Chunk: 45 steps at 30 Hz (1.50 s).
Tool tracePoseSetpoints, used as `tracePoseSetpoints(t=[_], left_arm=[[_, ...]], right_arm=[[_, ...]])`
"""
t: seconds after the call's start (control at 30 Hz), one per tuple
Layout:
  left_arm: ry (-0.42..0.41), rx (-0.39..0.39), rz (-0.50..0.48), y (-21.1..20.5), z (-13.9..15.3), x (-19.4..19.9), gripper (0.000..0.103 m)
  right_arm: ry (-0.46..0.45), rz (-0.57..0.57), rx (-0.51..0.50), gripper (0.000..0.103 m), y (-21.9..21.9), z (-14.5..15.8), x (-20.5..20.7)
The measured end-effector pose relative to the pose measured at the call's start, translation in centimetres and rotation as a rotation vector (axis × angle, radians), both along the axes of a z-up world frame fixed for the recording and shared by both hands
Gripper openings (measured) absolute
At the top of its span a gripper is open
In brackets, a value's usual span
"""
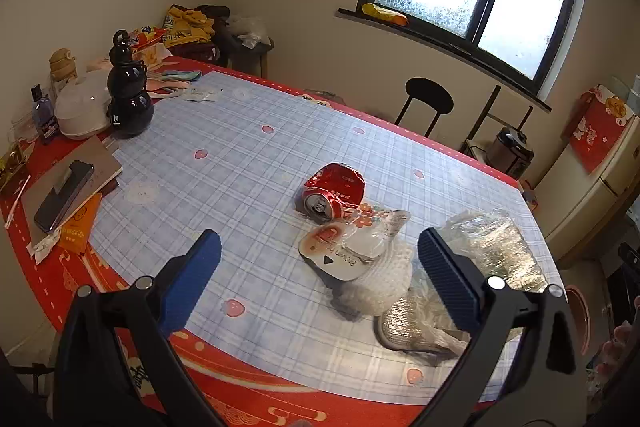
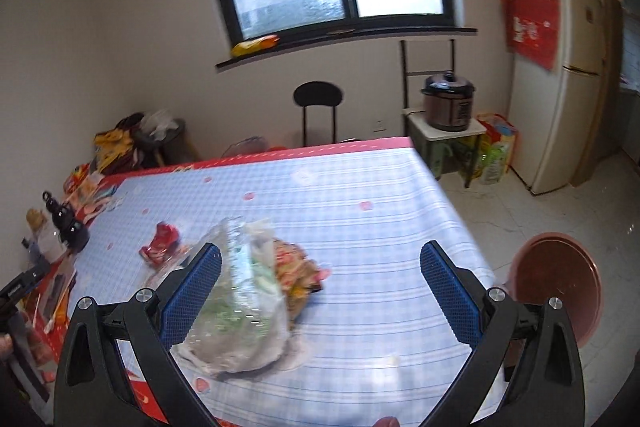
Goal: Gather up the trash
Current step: 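Return both tools to the table above the plastic bag, then grasp the clear plastic clamshell in the bag with the right gripper and lift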
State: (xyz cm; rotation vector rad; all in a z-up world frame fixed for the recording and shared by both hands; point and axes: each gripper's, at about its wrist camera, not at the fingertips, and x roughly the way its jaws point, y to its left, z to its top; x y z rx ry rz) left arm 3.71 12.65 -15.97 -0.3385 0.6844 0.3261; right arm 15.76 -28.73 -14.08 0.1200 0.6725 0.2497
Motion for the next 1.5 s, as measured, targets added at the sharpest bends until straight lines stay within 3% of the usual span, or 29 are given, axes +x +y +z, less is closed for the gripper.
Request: tracePoseSetpoints(t=[0.23, 0.53, 0.7, 0.87, 1.5], left_arm=[[-0.026, -0.034, -0.071, 4.7, -1.8, 0.7, 0.097], [0.046, -0.073, -0.186, 7.5, -5.0, 3.8, 0.097], [0.068, -0.074, -0.237, 7.7, -6.0, 5.0, 0.097], [0.076, -0.101, -0.261, 8.1, -6.7, 5.9, 0.097], [0.114, -0.147, -0.304, 7.4, -8.1, 7.2, 0.097]], right_arm=[[0.064, 0.063, -0.072, 0.098, 8.5, -1.6, 0.7], [0.126, 0.123, -0.306, 0.098, 17.3, -5.5, 1.8], [0.151, 0.112, -0.400, 0.098, 18.4, -6.3, 2.4], [0.144, 0.128, -0.577, 0.098, 20.5, -8.3, 2.0], [0.199, 0.143, -0.820, 0.099, 23.2, -12.8, 3.8]])
